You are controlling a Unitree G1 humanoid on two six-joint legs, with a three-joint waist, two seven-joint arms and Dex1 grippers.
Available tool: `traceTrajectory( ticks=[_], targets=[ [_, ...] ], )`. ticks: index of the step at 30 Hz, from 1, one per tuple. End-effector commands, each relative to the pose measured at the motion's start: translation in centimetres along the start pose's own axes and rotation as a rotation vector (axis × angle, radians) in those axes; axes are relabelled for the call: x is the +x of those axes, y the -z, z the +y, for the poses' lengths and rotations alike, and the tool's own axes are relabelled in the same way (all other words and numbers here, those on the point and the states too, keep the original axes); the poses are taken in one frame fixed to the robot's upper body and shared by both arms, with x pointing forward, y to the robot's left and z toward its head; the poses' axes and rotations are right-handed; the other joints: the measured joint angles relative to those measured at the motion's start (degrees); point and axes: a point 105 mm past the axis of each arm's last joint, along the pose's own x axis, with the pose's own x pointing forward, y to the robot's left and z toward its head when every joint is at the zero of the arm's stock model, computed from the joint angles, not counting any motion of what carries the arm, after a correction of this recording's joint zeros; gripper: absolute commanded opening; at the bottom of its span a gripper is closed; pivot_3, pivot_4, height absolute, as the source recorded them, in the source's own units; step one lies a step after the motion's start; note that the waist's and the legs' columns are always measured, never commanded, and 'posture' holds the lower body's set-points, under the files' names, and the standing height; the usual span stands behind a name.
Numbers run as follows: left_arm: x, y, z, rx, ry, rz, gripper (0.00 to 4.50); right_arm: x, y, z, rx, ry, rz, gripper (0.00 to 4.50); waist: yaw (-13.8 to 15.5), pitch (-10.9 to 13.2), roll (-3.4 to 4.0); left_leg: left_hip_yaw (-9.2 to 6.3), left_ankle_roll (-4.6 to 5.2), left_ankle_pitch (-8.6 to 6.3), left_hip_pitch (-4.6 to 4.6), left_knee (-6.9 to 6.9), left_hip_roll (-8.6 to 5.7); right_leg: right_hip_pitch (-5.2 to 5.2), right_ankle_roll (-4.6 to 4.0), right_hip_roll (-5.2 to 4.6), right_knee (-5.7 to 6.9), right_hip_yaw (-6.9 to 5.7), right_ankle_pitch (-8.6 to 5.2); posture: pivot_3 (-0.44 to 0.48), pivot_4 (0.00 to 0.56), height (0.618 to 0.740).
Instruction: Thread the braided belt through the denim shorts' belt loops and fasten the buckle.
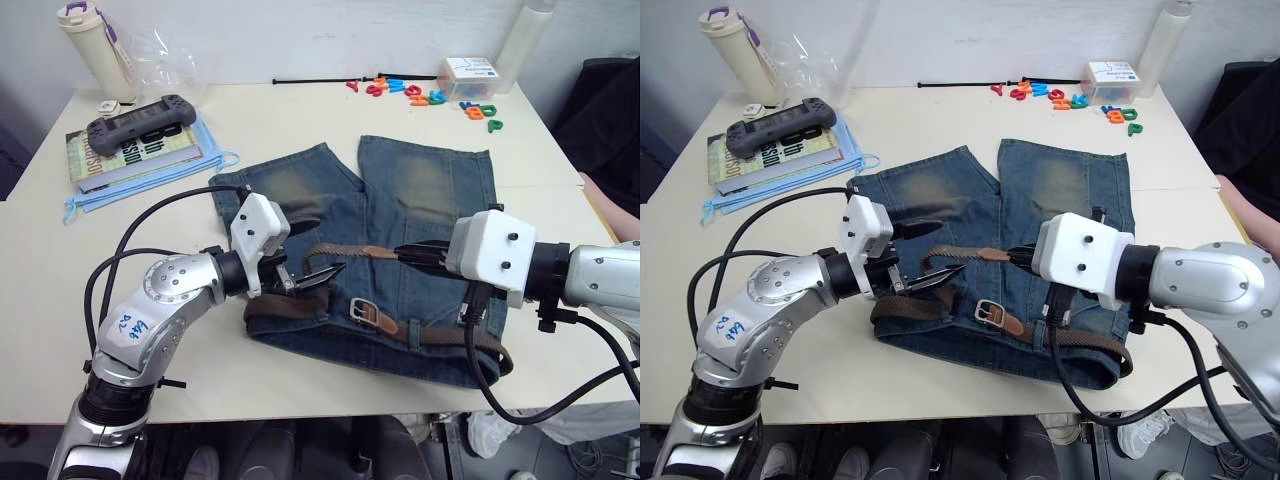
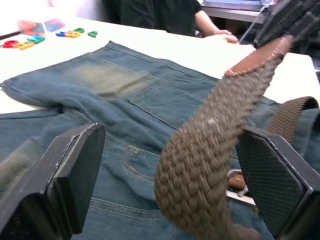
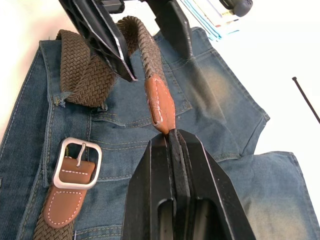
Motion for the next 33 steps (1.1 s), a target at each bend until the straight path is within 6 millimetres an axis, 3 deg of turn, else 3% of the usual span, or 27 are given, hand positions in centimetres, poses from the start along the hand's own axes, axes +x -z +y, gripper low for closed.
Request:
traceTrajectory(
  ticks=[1,3,4,6,7,9,12,23,24,27,28,33],
  targets=[
    [0.1,-1.7,-0.8,0.063,0.014,-0.062,4.41,-0.1,-0.7,-0.3,-0.044,0.032,-0.011,0.0,0.0,0.0,0.0,0.0,0.01,-0.01,0.0,0.0,0.0,0.0,0.0,0.0,0.01,0.0,0.0,0.0,0.15,0.659],
    [0.1,-1.8,-1.0,0.068,0.025,-0.068,4.41,0.0,-0.7,-0.3,-0.043,0.032,-0.01,0.0,-0.06,0.0,0.0,0.0,0.01,-0.01,0.0,-0.01,0.01,-0.01,-0.01,0.01,0.01,-0.01,-0.01,0.0,0.15,0.659],
    [0.1,-1.8,-1.0,0.066,0.032,-0.069,3.88,0.0,-0.7,-0.3,-0.043,0.033,-0.01,0.0,-0.07,0.0,0.0,0.0,0.01,-0.01,0.0,-0.01,0.01,-0.01,-0.01,0.01,0.01,-0.01,-0.01,0.0,0.15,0.659],
    [0.1,-1.7,-1.2,0.078,0.049,-0.059,3.55,0.0,-0.7,-0.3,-0.04,0.034,-0.012,0.0,-0.07,0.0,0.0,0.01,0.01,0.0,0.0,0.0,0.01,-0.01,-0.01,0.01,0.03,-0.01,-0.01,0.0,0.15,0.659],
    [0.2,-1.7,-1.3,0.081,0.056,-0.053,2.98,0.0,-0.7,-0.3,-0.04,0.034,-0.013,0.0,-0.05,0.0,0.0,0.02,0.01,0.0,0.0,0.02,0.0,-0.01,-0.01,0.0,0.05,0.0,-0.01,0.0,0.15,0.659],
    [0.2,-1.5,-1.4,0.082,0.066,-0.044,2.39,0.0,-0.8,-0.3,-0.038,0.033,-0.018,0.0,-0.09,0.0,0.0,0.04,0.01,-0.01,0.01,0.07,-0.01,-0.01,-0.01,0.0,0.13,0.01,-0.01,0.0,0.15,0.659],
    [0.2,-1.2,-1.5,0.092,0.082,-0.024,1.14,0.0,-1.0,-0.4,-0.038,0.033,-0.022,0.0,-0.15,0.0,0.0,0.07,0.01,-0.01,0.03,0.08,0.0,-0.02,-0.01,0.0,0.17,0.04,-0.01,0.0,0.15,0.659],
    [0.2,-0.4,-1.6,0.076,0.082,-0.015,1.14,0.1,-1.5,-0.3,-0.016,0.033,-0.036,0.0,-0.18,0.0,0.0,0.1,0.02,-0.01,0.04,0.12,0.0,-0.03,-0.02,0.0,0.24,0.06,-0.01,0.0,0.15,0.659],
    [0.1,-0.4,-1.5,0.067,0.072,-0.023,0.88,0.1,-1.5,-0.4,0.0,0.04,-0.041,0.0,-0.16,0.0,0.0,0.1,0.02,-0.01,0.04,0.12,0.0,-0.03,-0.02,0.0,0.24,0.07,-0.01,0.0,0.15,0.659],
    [0.1,-0.4,-1.4,0.044,0.053,-0.036,0.0,0.1,-1.8,-0.9,0.043,0.074,-0.057,0.97,-0.15,0.0,0.0,0.11,0.03,-0.02,0.03,0.17,0.0,-0.03,-0.02,0.0,0.26,0.07,-0.01,0.0,0.15,0.659],
    [0.1,-0.3,-1.4,0.041,0.053,-0.035,0.0,0.1,-1.8,-0.9,0.056,0.077,-0.06,1.22,-0.15,0.0,0.0,0.11,0.03,-0.02,0.03,0.18,0.0,-0.03,-0.02,0.0,0.28,0.07,-0.01,0.0,0.15,0.659],
    [-0.4,0.1,-1.0,-0.014,0.005,-0.044,0.0,-0.6,-1.7,-1.2,0.101,0.115,-0.042,3.56,-0.17,-0.01,0.0,0.12,0.04,-0.02,0.04,0.19,-0.01,-0.04,-0.02,-0.01,0.31,0.08,-0.01,0.0,0.15,0.659]
  ],
)
